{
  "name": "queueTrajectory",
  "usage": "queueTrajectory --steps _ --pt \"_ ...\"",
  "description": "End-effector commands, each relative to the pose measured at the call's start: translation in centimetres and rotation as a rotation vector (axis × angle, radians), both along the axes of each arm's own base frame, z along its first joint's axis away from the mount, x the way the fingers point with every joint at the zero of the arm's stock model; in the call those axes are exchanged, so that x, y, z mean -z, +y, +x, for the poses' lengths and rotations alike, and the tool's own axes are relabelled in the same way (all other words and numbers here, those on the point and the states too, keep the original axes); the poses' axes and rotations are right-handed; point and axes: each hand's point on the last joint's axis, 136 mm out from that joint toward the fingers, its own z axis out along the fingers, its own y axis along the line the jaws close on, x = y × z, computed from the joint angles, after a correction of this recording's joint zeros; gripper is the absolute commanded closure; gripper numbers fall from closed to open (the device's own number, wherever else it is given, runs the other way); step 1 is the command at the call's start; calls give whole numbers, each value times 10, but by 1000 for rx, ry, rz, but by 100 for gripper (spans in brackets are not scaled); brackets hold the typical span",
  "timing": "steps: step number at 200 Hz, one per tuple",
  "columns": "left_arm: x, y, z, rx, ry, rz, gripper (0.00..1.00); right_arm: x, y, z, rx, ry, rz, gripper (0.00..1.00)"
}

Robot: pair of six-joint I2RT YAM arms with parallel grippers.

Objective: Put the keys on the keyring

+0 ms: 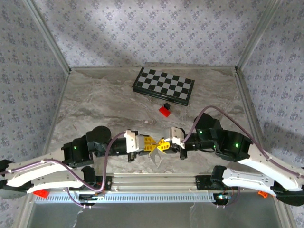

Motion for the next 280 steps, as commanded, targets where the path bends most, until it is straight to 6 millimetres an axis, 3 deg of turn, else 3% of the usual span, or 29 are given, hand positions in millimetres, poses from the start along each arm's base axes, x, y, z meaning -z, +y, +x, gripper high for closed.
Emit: queueTrajectory --steps 1,32,50,81,103,124,161,209,280 --pt "-1 3 3 -15 -16 44 85 -13 -1 -1 0 -33 25 100" --pt "4 0 3 -12 -14 66 90 -3 4 -1 -4 -40 -24 100" --pt "5 0 4 -16 -16 60 100 -1 5 -2 -7 -42 -30 100" --pt "-10 7 2 -20 -27 -36 100 -4 5 -1 -1 -50 -13 100" --pt "-28 16 -4 -2 -37 -128 100 -10 6 -4 -13 -49 25 80" --pt "-39 22 -11 26 -45 -208 100 -11 8 -5 -22 -44 36 75" --pt "-40 21 -14 48 -39 -227 100 -14 9 -6 -25 -38 56 80" --pt "-40 21 -17 62 -32 -232 100 -15 10 -8 -37 -31 75 78" --pt "-45 16 -23 107 -27 -271 100 -4 11 -7 -48 -9 39 100"
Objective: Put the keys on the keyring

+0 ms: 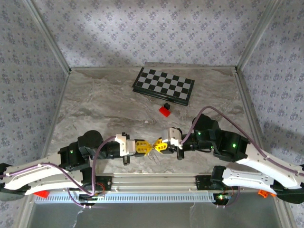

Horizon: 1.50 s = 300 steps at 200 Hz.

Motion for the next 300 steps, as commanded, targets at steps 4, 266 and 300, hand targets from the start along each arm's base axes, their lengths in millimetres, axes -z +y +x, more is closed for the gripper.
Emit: queueTrajectory --steps 4,266,300 --pt "-31 1 -8 44 -14 -115 100 3 1 -3 -25 16 -7 100" --pt "-35 -4 -15 94 -12 -126 100 -28 -11 -17 -61 -18 147 62" --pt "-33 -6 -12 80 -5 -119 100 -24 -8 -17 -73 -15 139 73"
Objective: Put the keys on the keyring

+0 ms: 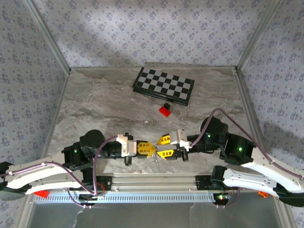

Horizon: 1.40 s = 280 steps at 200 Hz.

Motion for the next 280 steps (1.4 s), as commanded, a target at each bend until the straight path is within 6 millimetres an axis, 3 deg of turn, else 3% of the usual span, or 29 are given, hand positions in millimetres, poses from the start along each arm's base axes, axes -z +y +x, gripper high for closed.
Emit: queueTrajectory --steps 1,64,92,137,202,260,280 --pt "-25 3 -1 3 -11 -77 100 -3 2 -1 -17 -7 17 73" --pt "-15 -6 8 -35 -6 -36 100 6 2 0 -14 -8 7 100" --pt "-9 -5 16 -84 -9 7 100 8 -2 5 18 -16 -11 100" --pt "13 4 38 -218 -31 145 86 19 -5 21 106 -17 -118 100" --pt "28 7 44 -251 -35 234 92 35 2 27 127 -16 -232 100" --pt "31 2 38 -210 -32 234 91 32 7 23 106 -11 -219 100" --pt "31 0 35 -191 -29 234 98 32 9 23 101 -8 -214 100"
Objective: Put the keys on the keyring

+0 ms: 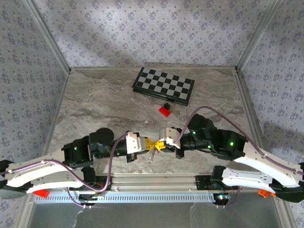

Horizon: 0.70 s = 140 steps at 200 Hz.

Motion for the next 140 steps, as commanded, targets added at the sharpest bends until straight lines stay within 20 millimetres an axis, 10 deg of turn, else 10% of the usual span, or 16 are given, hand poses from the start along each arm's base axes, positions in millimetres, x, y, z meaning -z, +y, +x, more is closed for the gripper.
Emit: queueTrajectory --steps 1,37,73,140 --pt "-17 -3 -2 20 -19 -42 98 -16 3 -7 -37 -14 40 100" --pt "-26 -1 -8 44 -21 -89 100 -20 3 -9 -47 -17 61 100" --pt "-51 12 -15 65 -43 -229 100 -26 -5 -12 -40 -25 105 72" --pt "-67 21 -25 108 -40 -313 100 -37 -5 -16 -65 -22 152 67"
